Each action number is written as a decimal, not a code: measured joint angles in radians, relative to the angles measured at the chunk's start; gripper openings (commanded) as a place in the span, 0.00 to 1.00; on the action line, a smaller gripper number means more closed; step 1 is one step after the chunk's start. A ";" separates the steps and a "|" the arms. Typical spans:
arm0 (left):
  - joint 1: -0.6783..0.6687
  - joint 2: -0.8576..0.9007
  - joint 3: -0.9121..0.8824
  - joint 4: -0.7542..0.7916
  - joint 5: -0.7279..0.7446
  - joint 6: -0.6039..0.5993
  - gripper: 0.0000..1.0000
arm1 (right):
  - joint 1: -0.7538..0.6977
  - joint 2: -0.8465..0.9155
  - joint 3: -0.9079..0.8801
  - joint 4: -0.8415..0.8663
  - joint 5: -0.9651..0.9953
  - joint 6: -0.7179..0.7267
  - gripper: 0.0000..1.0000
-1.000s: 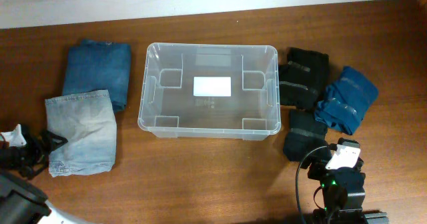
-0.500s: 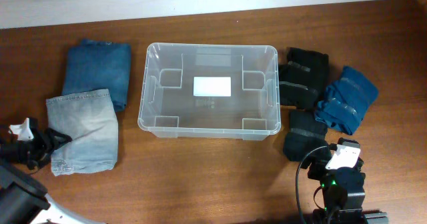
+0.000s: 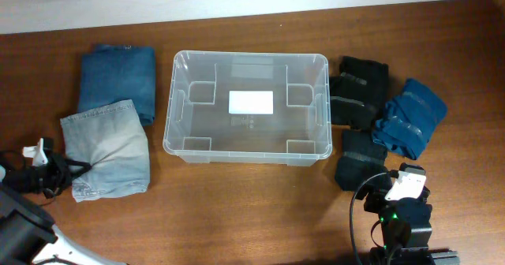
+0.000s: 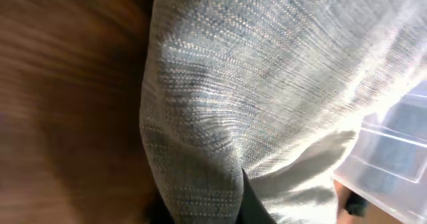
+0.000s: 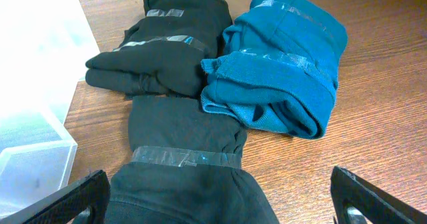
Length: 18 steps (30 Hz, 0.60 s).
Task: Pack container
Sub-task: 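Reach the left gripper to the light-blue jeans and grasp its edge, then lift the light-blue jeans with the left gripper and carry over the bin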
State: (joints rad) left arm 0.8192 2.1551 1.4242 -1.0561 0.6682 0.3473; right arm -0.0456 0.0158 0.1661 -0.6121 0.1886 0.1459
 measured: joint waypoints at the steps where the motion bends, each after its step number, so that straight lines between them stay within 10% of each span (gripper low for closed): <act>1: -0.001 0.000 0.010 -0.022 0.000 -0.003 0.00 | 0.000 0.000 0.000 0.000 0.000 0.000 0.98; 8: -0.013 -0.109 0.130 -0.228 0.031 -0.014 0.00 | 0.000 0.000 0.000 0.000 -0.001 0.000 0.98; 18: -0.083 -0.701 0.256 -0.259 0.166 -0.051 0.00 | 0.000 0.000 0.000 0.000 0.000 0.000 0.98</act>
State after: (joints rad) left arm 0.7361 1.4540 1.6802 -1.3151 0.8341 0.2958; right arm -0.0456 0.0158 0.1661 -0.6121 0.1886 0.1455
